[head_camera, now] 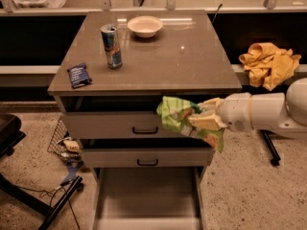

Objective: Pick green rice chip bag from bottom drawer and place on counter

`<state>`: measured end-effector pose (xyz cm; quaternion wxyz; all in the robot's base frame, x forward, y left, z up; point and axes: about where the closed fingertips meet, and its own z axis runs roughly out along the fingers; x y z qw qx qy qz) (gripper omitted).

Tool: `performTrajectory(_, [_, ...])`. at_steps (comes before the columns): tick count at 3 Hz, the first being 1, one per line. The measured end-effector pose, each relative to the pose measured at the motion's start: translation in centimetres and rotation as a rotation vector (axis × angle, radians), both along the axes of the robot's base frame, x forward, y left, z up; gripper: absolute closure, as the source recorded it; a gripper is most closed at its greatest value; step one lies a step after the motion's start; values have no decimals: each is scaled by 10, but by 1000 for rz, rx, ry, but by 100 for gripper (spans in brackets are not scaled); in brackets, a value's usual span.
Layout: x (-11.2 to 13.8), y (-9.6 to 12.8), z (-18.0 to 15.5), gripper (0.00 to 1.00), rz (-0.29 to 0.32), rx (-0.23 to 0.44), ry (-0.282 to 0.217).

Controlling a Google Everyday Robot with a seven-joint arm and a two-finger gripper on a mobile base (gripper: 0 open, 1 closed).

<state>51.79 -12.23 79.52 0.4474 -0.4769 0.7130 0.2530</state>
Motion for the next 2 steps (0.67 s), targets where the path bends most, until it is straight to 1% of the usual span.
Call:
performTrajectory(1, [7,15,57,100,-10,-17,-68])
performTrajectory(2, [7,15,57,100,-10,-17,-68])
